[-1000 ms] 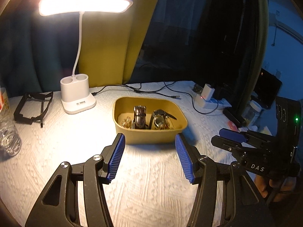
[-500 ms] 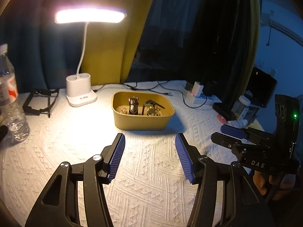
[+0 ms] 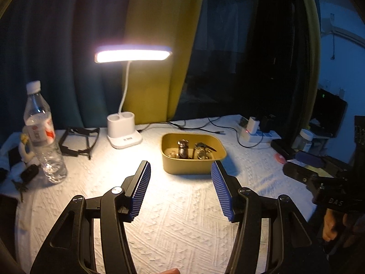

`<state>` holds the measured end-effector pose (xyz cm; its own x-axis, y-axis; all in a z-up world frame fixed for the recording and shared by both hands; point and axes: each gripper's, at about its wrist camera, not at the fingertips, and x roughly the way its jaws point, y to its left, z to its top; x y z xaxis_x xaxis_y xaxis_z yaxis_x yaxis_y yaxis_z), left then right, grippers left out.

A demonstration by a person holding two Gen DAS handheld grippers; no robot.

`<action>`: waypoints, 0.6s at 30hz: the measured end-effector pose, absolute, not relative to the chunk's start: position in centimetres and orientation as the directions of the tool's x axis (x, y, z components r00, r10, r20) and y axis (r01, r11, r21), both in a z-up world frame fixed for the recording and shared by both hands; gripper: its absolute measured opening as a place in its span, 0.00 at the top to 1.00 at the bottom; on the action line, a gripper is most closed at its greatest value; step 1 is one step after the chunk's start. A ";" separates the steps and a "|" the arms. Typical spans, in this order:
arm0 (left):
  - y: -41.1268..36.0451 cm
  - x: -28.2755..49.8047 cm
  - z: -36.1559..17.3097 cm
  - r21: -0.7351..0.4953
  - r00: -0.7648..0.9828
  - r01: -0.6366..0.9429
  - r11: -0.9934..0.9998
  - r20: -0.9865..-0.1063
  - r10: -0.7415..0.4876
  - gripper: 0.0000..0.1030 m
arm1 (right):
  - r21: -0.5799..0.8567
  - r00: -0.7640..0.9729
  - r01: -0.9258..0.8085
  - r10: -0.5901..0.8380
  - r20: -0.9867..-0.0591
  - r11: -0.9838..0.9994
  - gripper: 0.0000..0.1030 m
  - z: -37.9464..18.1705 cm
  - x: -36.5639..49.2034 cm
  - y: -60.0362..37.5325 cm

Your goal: Organize jewelry

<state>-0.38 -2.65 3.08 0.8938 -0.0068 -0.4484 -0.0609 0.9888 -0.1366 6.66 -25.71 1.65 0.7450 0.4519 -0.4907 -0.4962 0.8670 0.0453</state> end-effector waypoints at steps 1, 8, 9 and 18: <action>-2.6 -0.4 3.2 -0.138 0.896 -0.061 0.989 -0.444 -0.007 0.42 | 0.044 0.745 -0.497 0.452 -0.491 0.866 0.34 1.6 6.7 -25.6; -2.3 -0.4 3.5 -0.163 0.908 -0.026 0.986 -0.417 -0.045 0.34 | 0.043 0.747 -0.493 0.447 -0.492 0.869 0.33 1.5 6.9 -25.5; -2.3 -0.4 3.6 -0.162 0.910 -0.021 0.987 -0.411 -0.048 0.34 | 0.044 0.747 -0.491 0.447 -0.491 0.870 0.33 1.5 7.0 -25.6; -2.7 -0.2 4.0 -0.145 0.915 -0.017 0.989 -0.402 -0.043 0.33 | 0.045 0.748 -0.487 0.443 -0.495 0.872 0.33 1.4 7.5 -25.7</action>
<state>-0.22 -2.75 3.95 0.9147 -0.0434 -0.4018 -0.0167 0.9893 -0.1448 7.46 -25.68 1.37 0.7479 0.4429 -0.4945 -0.4867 0.8724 0.0451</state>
